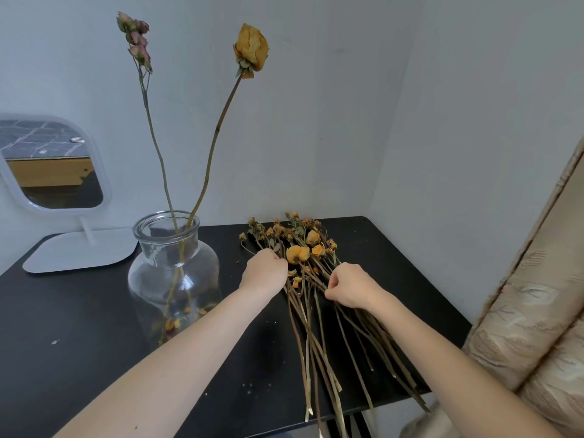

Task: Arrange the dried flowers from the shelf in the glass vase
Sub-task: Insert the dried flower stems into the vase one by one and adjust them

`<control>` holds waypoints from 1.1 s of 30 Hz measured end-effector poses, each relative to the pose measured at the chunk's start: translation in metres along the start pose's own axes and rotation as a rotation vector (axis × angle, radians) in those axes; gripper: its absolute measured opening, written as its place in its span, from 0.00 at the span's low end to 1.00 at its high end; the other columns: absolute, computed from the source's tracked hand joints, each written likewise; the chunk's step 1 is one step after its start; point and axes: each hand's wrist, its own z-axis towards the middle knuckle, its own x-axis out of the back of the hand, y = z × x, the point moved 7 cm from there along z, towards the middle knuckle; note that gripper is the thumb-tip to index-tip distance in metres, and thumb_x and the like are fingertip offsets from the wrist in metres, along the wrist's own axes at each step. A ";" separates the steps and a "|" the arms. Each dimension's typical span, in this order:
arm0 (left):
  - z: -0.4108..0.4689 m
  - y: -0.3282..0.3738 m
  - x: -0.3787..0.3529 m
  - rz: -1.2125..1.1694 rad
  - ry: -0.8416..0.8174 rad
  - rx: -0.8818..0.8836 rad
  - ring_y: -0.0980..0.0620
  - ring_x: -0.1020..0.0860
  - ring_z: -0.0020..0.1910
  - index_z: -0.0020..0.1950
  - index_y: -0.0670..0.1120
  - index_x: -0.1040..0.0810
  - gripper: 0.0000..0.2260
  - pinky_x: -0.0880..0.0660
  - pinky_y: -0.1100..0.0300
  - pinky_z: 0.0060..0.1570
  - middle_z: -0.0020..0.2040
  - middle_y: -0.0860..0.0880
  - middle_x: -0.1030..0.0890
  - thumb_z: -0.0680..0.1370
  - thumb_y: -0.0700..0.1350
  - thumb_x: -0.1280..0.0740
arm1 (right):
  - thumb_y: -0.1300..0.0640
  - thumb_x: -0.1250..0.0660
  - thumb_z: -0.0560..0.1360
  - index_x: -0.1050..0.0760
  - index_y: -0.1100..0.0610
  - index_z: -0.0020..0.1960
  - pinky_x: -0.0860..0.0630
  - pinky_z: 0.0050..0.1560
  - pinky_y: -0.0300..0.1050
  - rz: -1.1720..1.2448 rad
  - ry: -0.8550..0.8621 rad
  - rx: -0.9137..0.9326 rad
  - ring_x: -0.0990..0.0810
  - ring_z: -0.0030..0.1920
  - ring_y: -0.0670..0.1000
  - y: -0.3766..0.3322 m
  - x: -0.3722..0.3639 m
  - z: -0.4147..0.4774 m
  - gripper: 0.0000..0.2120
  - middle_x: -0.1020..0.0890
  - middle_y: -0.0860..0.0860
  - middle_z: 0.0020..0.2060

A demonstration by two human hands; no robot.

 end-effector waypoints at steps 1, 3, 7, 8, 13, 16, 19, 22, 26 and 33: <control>0.000 -0.001 0.000 -0.008 0.003 0.008 0.48 0.31 0.34 0.38 0.46 0.32 0.09 0.32 0.55 0.38 0.39 0.46 0.27 0.78 0.41 0.43 | 0.58 0.33 0.74 0.19 0.59 0.50 0.21 0.53 0.47 0.033 0.012 0.011 0.19 0.47 0.51 0.000 0.003 0.000 0.08 0.18 0.53 0.47; 0.000 -0.003 0.002 -0.024 0.012 0.016 0.50 0.32 0.33 0.38 0.46 0.32 0.09 0.32 0.56 0.37 0.38 0.47 0.27 0.78 0.41 0.43 | 0.59 0.34 0.74 0.19 0.58 0.47 0.22 0.49 0.43 0.096 0.043 0.030 0.20 0.46 0.48 -0.001 0.013 -0.001 0.07 0.19 0.51 0.46; -0.003 0.000 0.004 -0.040 0.035 0.005 0.49 0.31 0.33 0.37 0.46 0.31 0.10 0.31 0.56 0.37 0.38 0.47 0.26 0.78 0.41 0.43 | 0.57 0.34 0.75 0.21 0.55 0.43 0.32 0.34 0.34 0.253 0.072 0.053 0.26 0.35 0.40 -0.002 0.033 -0.005 0.04 0.23 0.46 0.37; -0.003 0.002 0.004 -0.039 0.040 0.001 0.49 0.31 0.33 0.37 0.46 0.31 0.10 0.31 0.56 0.37 0.38 0.47 0.26 0.78 0.41 0.43 | 0.57 0.34 0.75 0.22 0.55 0.42 0.34 0.30 0.33 0.294 0.080 0.052 0.28 0.32 0.40 -0.002 0.038 -0.006 0.04 0.24 0.45 0.34; -0.008 0.011 0.009 -0.036 0.074 -0.045 0.54 0.33 0.32 0.35 0.47 0.32 0.13 0.30 0.56 0.43 0.33 0.53 0.31 0.79 0.43 0.42 | 0.56 0.36 0.76 0.22 0.55 0.43 0.39 0.21 0.34 0.545 0.135 0.041 0.36 0.23 0.44 0.001 0.062 -0.012 0.05 0.27 0.48 0.28; -0.015 0.019 0.012 -0.057 0.063 -0.069 0.56 0.33 0.31 0.36 0.47 0.31 0.12 0.31 0.57 0.42 0.34 0.52 0.29 0.80 0.44 0.42 | 0.57 0.36 0.76 0.23 0.58 0.42 0.40 0.20 0.33 0.680 0.174 0.042 0.37 0.21 0.43 0.003 0.076 -0.015 0.07 0.29 0.48 0.27; -0.031 0.034 0.017 -0.144 0.028 -0.111 0.46 0.25 0.35 0.39 0.46 0.28 0.10 0.30 0.56 0.39 0.33 0.47 0.27 0.80 0.45 0.41 | 0.58 0.36 0.76 0.25 0.59 0.39 0.42 0.18 0.33 0.872 0.195 0.044 0.38 0.19 0.42 0.002 0.086 -0.019 0.09 0.30 0.49 0.26; -0.049 0.058 0.028 -0.209 0.000 -0.231 0.43 0.23 0.51 0.44 0.46 0.22 0.08 0.27 0.46 0.52 0.42 0.46 0.21 0.79 0.46 0.39 | 0.60 0.36 0.77 0.25 0.62 0.44 0.43 0.18 0.33 1.029 0.218 0.064 0.38 0.20 0.42 -0.004 0.097 -0.024 0.06 0.30 0.48 0.25; -0.074 0.086 0.059 -0.221 -0.027 -0.421 0.61 0.29 0.31 0.39 0.54 0.20 0.08 0.34 0.65 0.31 0.30 0.58 0.26 0.78 0.48 0.36 | 0.60 0.37 0.77 0.25 0.63 0.46 0.42 0.19 0.33 1.201 0.225 0.146 0.38 0.22 0.43 -0.019 0.115 -0.032 0.07 0.30 0.50 0.28; -0.116 0.109 0.163 -0.363 0.104 -0.580 0.60 0.38 0.20 0.40 0.56 0.17 0.07 0.40 0.72 0.21 0.24 0.57 0.34 0.74 0.52 0.34 | 0.62 0.37 0.77 0.25 0.62 0.44 0.43 0.18 0.34 1.335 0.218 0.350 0.38 0.21 0.43 -0.070 0.146 -0.047 0.05 0.29 0.48 0.26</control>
